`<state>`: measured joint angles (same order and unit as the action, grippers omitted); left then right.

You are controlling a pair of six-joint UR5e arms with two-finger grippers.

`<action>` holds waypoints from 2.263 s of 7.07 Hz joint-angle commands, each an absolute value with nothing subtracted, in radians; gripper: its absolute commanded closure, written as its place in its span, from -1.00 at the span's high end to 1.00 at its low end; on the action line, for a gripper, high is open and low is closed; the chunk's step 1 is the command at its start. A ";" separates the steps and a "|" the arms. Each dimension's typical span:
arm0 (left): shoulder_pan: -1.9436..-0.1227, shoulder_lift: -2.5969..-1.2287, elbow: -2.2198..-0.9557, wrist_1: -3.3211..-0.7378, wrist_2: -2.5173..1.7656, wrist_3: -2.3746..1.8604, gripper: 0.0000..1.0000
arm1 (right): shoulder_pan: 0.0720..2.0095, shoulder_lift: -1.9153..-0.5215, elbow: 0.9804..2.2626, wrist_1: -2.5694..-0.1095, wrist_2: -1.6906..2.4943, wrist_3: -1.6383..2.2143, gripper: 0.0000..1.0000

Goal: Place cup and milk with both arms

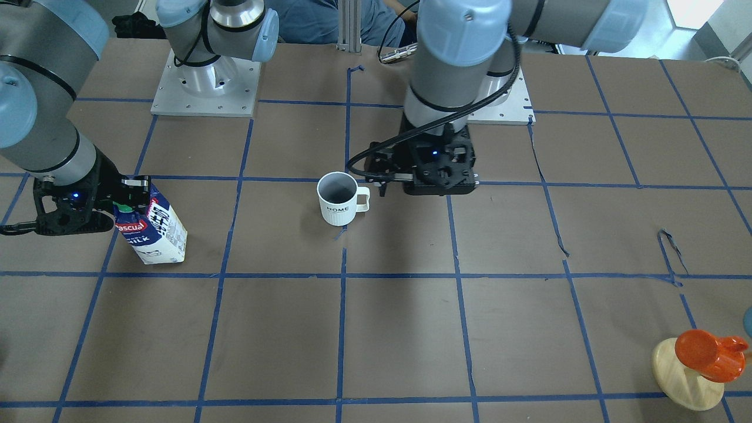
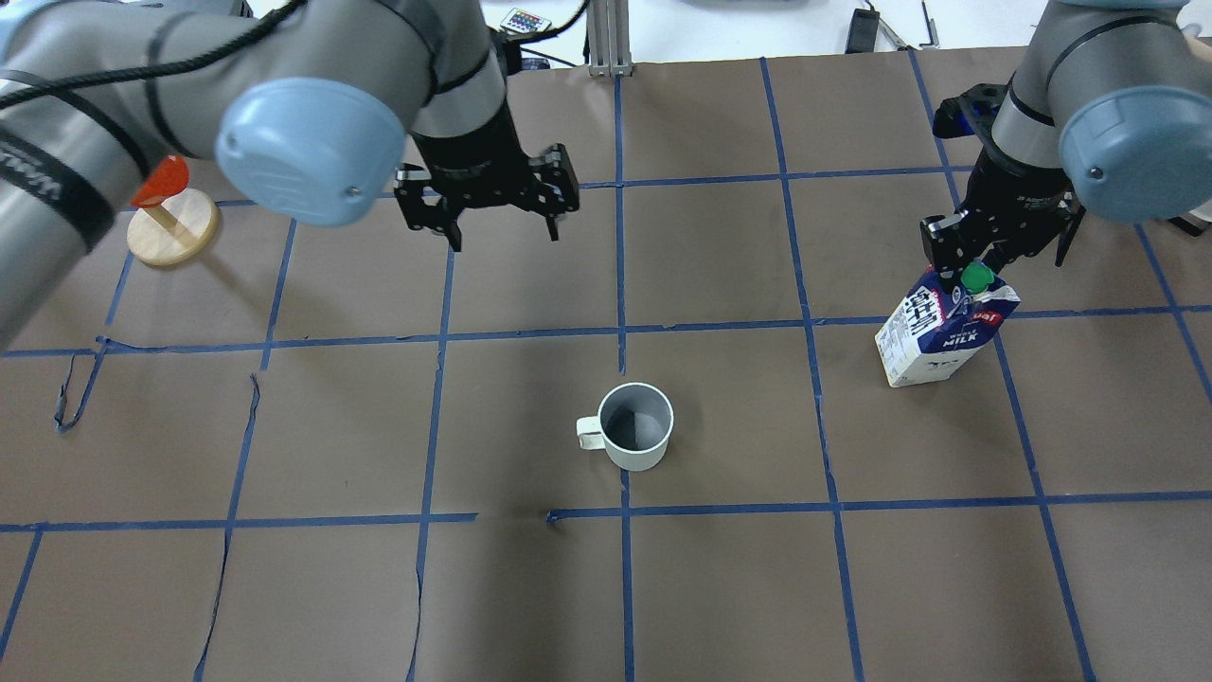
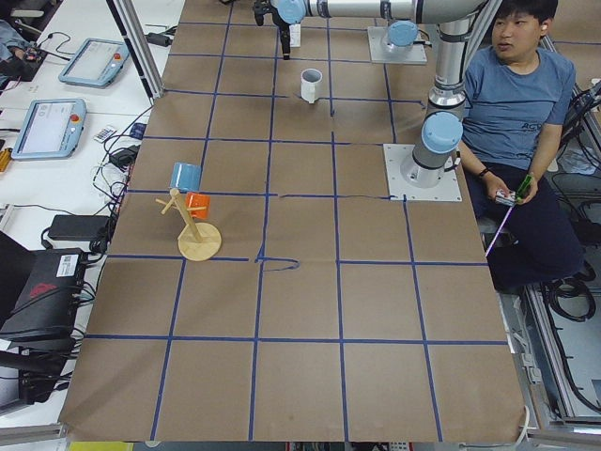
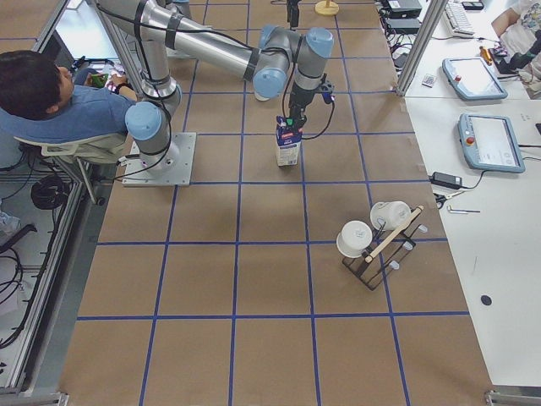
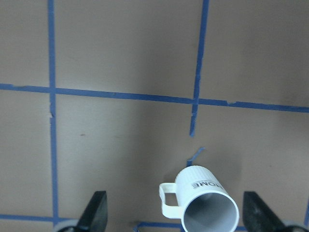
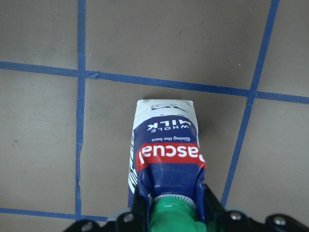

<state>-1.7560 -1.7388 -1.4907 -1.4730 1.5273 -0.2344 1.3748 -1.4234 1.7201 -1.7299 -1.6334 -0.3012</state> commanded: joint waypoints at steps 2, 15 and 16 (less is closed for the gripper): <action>-1.586 -1.613 -1.497 -1.604 1.522 0.016 1.00 | 1.498 -1.425 1.697 -1.721 -1.557 -0.053 -0.86; -1.540 -1.511 -1.572 -1.620 1.531 0.006 1.00 | 1.818 -1.410 1.735 -1.733 -1.470 0.241 -0.59; -1.540 -1.511 -1.572 -1.620 1.531 0.006 1.00 | 1.821 -1.408 1.736 -1.733 -1.465 0.241 -0.26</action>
<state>-1.5401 -1.5110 -1.5723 -1.6186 1.5309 0.0063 1.8154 -1.4097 1.7351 -1.7334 -1.4751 0.2406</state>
